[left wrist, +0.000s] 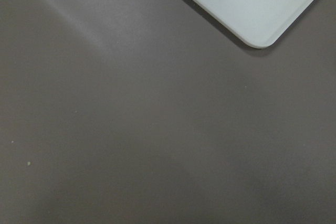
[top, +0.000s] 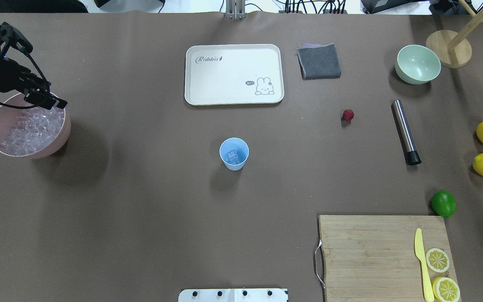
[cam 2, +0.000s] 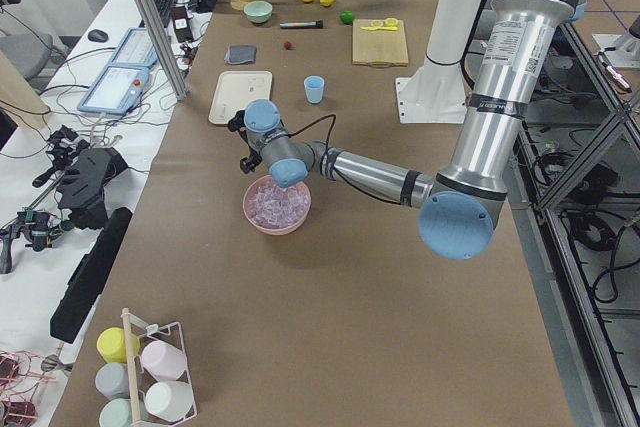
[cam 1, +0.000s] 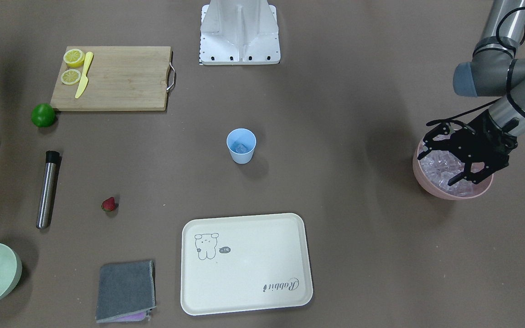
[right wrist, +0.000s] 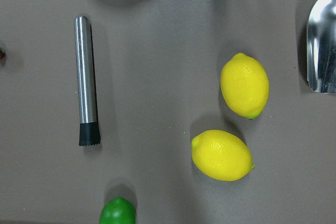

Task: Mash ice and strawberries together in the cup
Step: 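Lower the left gripper into the ice and grasp a cube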

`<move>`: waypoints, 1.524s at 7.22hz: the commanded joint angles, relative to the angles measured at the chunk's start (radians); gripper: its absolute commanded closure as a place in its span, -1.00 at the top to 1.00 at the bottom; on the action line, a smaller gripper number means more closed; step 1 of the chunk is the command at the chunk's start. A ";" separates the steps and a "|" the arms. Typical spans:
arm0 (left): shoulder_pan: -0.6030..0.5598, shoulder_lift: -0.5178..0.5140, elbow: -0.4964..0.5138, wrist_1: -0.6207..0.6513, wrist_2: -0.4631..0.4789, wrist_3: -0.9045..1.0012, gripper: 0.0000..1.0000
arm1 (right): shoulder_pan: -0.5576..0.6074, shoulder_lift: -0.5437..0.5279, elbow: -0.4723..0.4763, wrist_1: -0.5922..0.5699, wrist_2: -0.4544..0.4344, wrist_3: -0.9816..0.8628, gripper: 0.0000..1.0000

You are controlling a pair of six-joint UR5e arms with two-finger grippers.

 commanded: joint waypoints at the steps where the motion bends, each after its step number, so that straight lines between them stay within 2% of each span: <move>1: -0.033 0.034 0.056 0.001 -0.003 0.115 0.91 | 0.000 -0.011 0.001 0.000 0.001 0.000 1.00; 3: -0.033 0.045 0.062 0.029 0.000 0.158 0.81 | 0.000 -0.011 0.004 0.000 0.001 0.000 1.00; 5: -0.024 0.092 0.053 0.028 0.005 0.160 0.47 | 0.002 -0.011 0.007 0.000 0.001 0.000 1.00; 9: -0.021 0.114 0.057 0.031 -0.011 0.228 0.52 | 0.002 -0.011 0.016 0.002 -0.001 0.000 1.00; 11: -0.020 0.114 0.059 0.037 -0.066 0.226 0.57 | 0.002 -0.011 0.019 0.002 -0.006 0.000 1.00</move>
